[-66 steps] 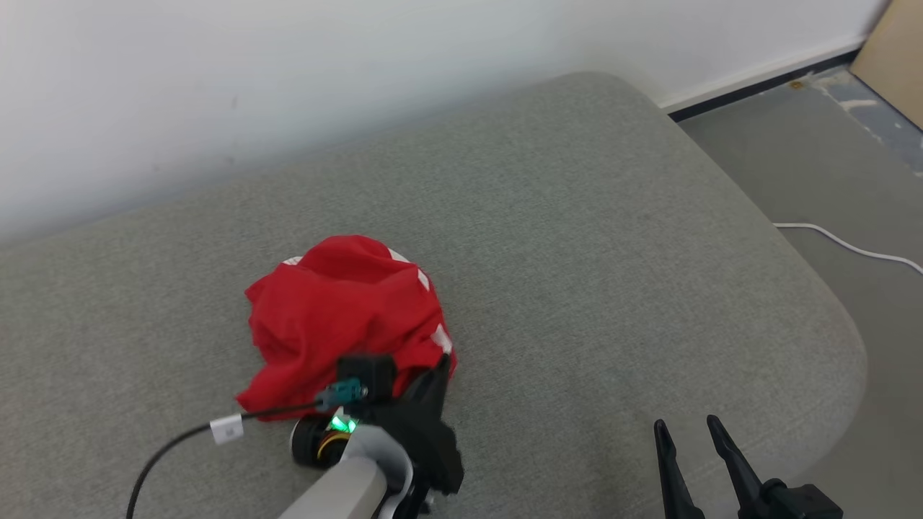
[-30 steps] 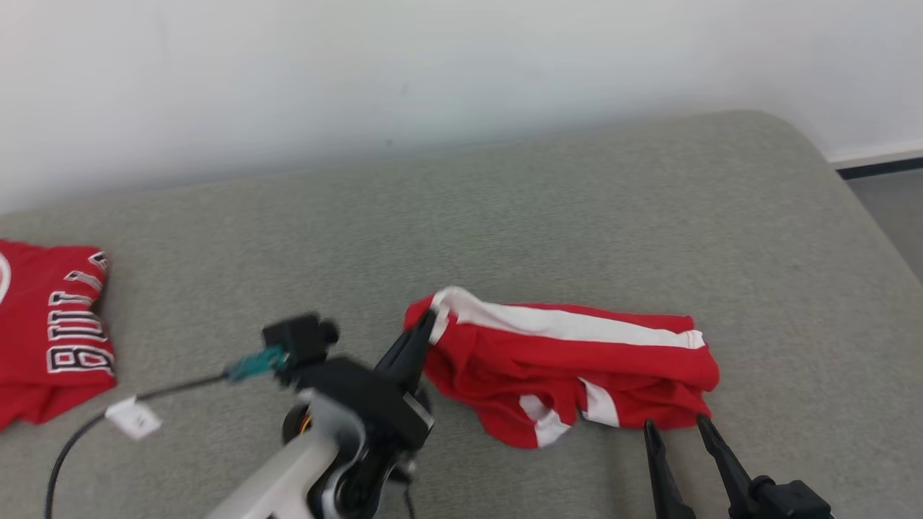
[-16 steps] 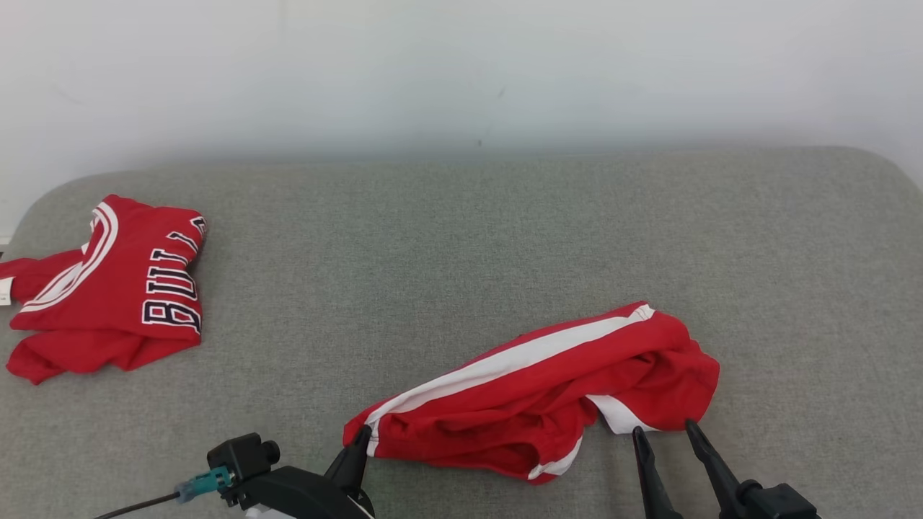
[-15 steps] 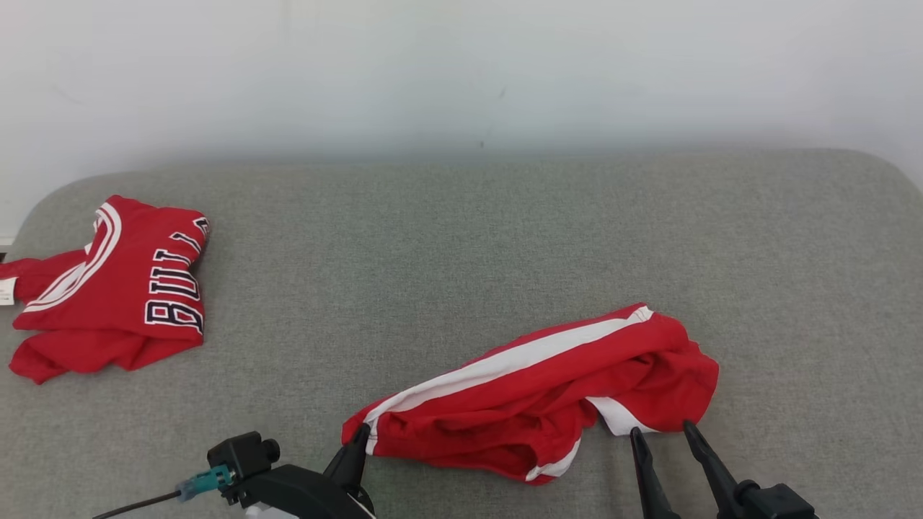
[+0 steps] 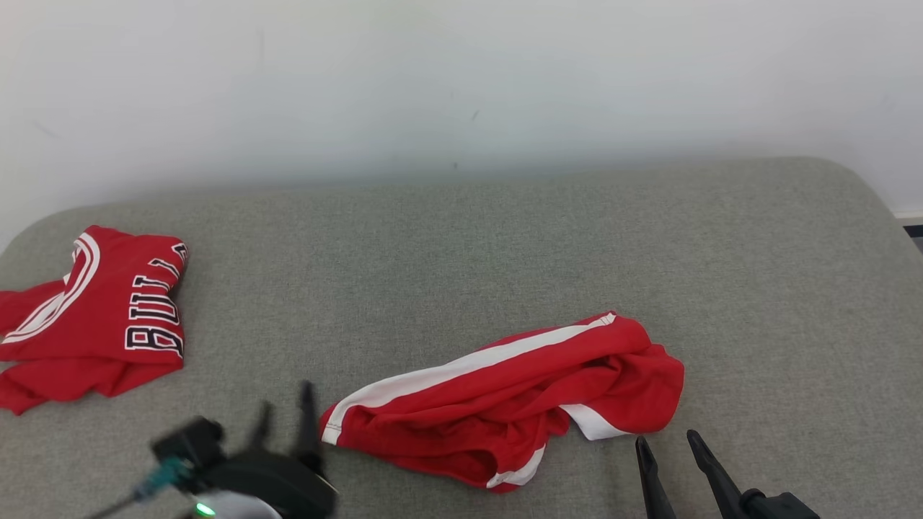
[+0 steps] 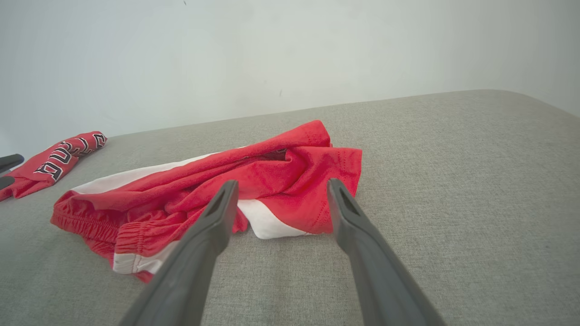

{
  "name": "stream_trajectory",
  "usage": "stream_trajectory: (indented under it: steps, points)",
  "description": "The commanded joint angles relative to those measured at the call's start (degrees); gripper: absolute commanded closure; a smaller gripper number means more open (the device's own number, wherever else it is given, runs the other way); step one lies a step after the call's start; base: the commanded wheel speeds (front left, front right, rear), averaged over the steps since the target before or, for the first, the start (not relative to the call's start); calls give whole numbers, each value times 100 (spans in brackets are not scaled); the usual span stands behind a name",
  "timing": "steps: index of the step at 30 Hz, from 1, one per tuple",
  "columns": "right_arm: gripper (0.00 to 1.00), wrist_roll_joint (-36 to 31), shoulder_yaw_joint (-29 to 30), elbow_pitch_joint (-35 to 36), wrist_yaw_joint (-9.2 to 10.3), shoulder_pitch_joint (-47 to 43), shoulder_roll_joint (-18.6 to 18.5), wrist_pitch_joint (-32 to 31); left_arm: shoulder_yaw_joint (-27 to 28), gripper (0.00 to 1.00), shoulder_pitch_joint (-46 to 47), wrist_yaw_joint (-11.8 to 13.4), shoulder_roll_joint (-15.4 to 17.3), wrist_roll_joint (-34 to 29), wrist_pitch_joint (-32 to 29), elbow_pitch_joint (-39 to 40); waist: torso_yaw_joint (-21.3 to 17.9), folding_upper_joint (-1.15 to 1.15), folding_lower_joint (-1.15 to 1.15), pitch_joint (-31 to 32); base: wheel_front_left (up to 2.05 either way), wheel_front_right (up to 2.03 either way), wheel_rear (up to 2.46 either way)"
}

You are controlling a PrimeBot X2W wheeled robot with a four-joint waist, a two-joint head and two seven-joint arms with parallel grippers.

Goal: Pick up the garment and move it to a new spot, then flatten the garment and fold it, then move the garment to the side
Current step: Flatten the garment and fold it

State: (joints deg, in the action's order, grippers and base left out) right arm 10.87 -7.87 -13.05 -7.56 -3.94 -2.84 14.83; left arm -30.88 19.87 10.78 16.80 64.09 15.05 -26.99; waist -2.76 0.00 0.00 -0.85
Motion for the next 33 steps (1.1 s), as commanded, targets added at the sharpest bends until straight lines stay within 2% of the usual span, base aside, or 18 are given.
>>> stream_trajectory:
  steps: [1, 3, 5, 9, 12, 18, 22, 30, 31, 32, 33]
  points:
    - [0, 29, 11, 9, 13, -79, -9, 12, -116, 0, -266, -180, -150, 122, -54, 180, -35, 0, 0, 49, 0, 0, 0]
    - [0, 57, 31, 17, 13, -91, -9, 15, -337, 0, -419, -407, -118, 156, -334, 485, -36, 0, 0, 63, 0, 0, 0]
    - [0, 79, 50, 23, 13, -95, -8, 18, -630, 0, -611, -513, -115, 132, -646, 745, -26, 0, 0, 67, 0, 0, 0]
    - [0, 123, 74, 18, 13, -64, -9, 24, -1184, 0, -727, -588, -194, 58, -1241, 1111, -15, 0, 0, 57, 0, 0, 0]
    - [0, 155, 53, 9, 13, -10, -9, 30, -1461, 0, -672, -559, -297, -45, -1454, 1098, -55, 0, 0, 25, 0, 0, 0]
    - [0, 187, -2, -26, 13, 62, -10, 34, -1702, 0, -340, -503, -472, -393, -1408, 766, -255, 0, 0, -41, 0, 0, 0]
    - [0, 210, 6, -49, 13, 110, -10, 39, -1858, 0, -86, -483, -528, -706, -1320, 426, -530, 0, 0, -102, 0, 0, 0]
    - [0, 238, 24, 6, 13, 141, -8, 33, -1943, 0, 28, -550, -561, -747, -1393, 90, -866, 0, 0, -159, 0, 0, 0]
    - [0, 248, 20, 8, 13, 145, -9, 33, -1942, 8, 51, -544, -562, -759, -1385, 67, -892, 0, 0, -163, 0, 0, 0]
    - [0, 253, 7, 12, 13, 149, -8, 34, -1919, 100, 71, -550, -565, -758, -1351, 55, -921, 0, 0, -164, 0, 0, 0]
    - [0, 259, -2, 15, 13, 149, -9, 34, -1917, 100, 62, -568, -575, -725, -1364, 31, -944, 0, 0, -163, 0, 0, 0]
